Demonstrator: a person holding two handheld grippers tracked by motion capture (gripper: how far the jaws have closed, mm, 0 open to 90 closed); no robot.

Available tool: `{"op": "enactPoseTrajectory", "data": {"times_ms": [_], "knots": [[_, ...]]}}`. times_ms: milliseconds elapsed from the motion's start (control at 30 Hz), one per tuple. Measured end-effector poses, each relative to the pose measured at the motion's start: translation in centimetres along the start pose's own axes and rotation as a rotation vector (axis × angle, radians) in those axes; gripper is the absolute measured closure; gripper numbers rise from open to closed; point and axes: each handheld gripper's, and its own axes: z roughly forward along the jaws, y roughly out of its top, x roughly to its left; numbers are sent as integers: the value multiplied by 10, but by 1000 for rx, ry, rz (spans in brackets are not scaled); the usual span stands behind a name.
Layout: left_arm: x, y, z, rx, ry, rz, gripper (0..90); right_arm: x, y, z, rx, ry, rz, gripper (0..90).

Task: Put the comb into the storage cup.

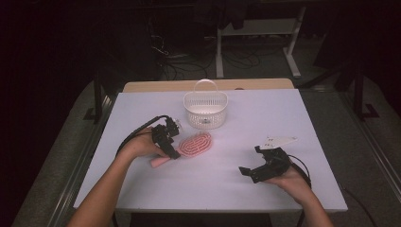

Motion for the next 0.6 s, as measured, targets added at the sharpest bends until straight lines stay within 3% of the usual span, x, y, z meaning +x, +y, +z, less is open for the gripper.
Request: {"op": "enactPoseTrajectory", "data": {"times_ms": [600], "knots": [[-2, 5, 8, 60, -29, -16, 506, 0, 0, 0, -3, 0, 1, 0]]}}
